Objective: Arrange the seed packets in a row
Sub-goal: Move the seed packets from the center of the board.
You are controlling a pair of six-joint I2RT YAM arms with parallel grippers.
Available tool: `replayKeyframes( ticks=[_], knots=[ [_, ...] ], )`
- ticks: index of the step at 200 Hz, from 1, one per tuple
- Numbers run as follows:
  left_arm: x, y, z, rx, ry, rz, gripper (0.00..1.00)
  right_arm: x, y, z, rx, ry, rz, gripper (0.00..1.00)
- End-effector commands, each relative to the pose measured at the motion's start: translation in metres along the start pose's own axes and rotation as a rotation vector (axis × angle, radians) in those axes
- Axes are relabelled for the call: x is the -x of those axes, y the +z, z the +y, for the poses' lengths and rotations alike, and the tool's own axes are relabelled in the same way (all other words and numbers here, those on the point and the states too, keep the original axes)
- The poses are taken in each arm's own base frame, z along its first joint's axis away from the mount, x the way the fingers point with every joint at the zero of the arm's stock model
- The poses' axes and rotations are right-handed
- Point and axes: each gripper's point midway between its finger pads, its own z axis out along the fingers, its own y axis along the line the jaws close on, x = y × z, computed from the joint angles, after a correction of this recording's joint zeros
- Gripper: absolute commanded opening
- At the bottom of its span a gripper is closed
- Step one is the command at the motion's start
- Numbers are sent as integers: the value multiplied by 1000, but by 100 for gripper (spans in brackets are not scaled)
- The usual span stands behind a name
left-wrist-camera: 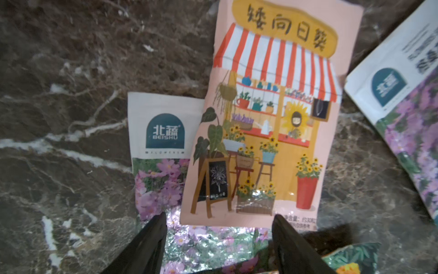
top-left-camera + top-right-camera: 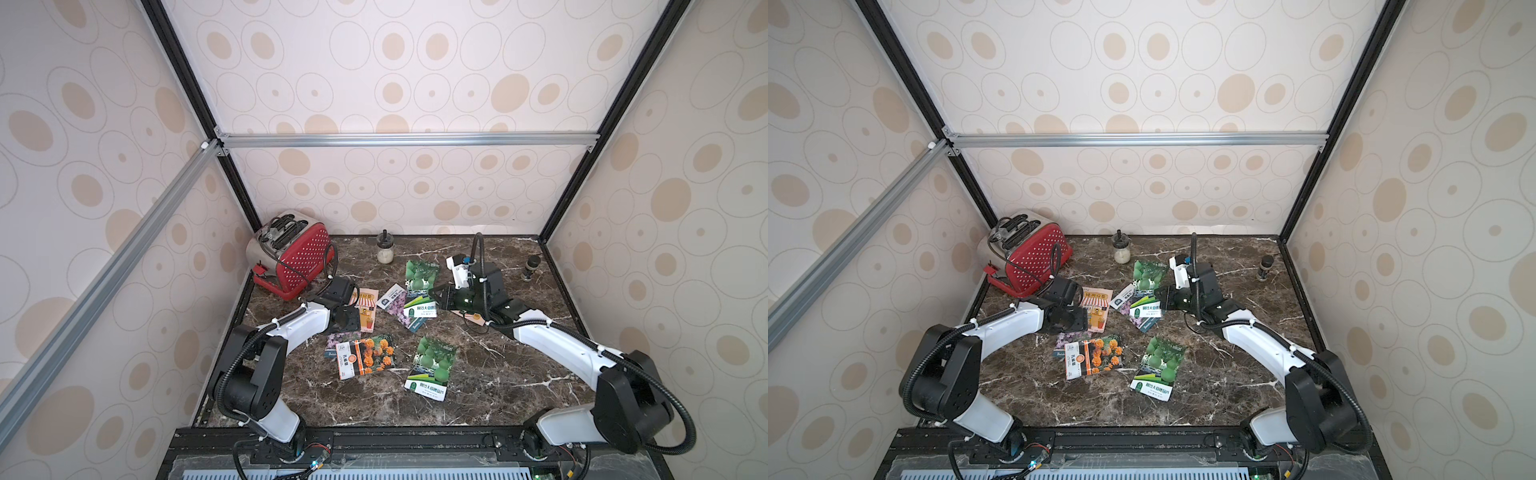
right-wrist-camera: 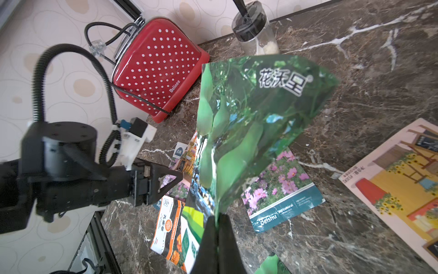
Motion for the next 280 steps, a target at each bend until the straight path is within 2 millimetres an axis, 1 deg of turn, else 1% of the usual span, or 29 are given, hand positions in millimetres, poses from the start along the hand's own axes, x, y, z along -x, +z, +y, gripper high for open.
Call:
replayKeyframes(
  ticks=[1,13,25,37,48,70,99,124,134,150,154,161,169,176,185,199,216,230,240,256,267,280],
  knots=[
    [-3,13,5,24,-29,5,71,-19,-9,-5,-26,-5,57,0],
    [-5,20,0,7,-18,9,70,-16,-16,-2,-29,-13,47,0],
    [-7,25,-11,-32,0,7,69,-13,-23,-1,-37,-21,34,0],
    [-7,29,-26,-78,27,10,68,-7,-33,3,-38,-26,20,0],
    [-7,30,-44,-117,65,13,67,-2,-41,5,-41,-27,9,0],
    [-9,37,-88,-206,122,20,67,9,-60,2,-58,-15,-27,0],
    [-10,52,-146,-309,171,45,65,20,-84,-11,-100,14,-71,0],
    [-8,56,-202,-398,220,54,65,27,-103,-21,-158,12,-97,0],
    [-5,54,-228,-445,231,48,65,27,-107,-25,-178,14,-99,0],
    [-4,49,-268,-512,266,41,65,27,-109,-26,-182,12,-99,0],
    [-4,47,-278,-529,277,39,65,29,-112,-34,-201,24,-111,0],
    [-3,41,-294,-561,294,35,65,32,-114,-35,-207,25,-120,0],
    [0,35,-307,-584,308,22,66,32,-114,-38,-217,25,-123,0],
    [6,28,-314,-598,312,3,66,33,-114,-38,-220,22,-126,0],
    [17,17,-316,-604,314,-25,66,33,-115,-39,-224,22,-129,0],
    [36,-6,-311,-603,317,-81,70,35,-117,-39,-227,20,-141,0],
    [62,-31,-291,-606,274,-139,72,39,-119,-36,-219,13,-158,0],
    [78,-47,-272,-605,245,-173,73,42,-121,-33,-210,10,-167,0],
    [85,-60,-260,-604,240,-196,74,43,-122,-30,-199,11,-173,0],
    [89,-76,-244,-595,250,-222,75,43,-119,-27,-170,18,-171,0],
    [89,-87,-239,-616,256,-237,76,41,-115,-23,-137,19,-159,0],
    [88,-100,-239,-677,263,-247,75,41,-111,-20,-109,36,-150,0]
  ],
)
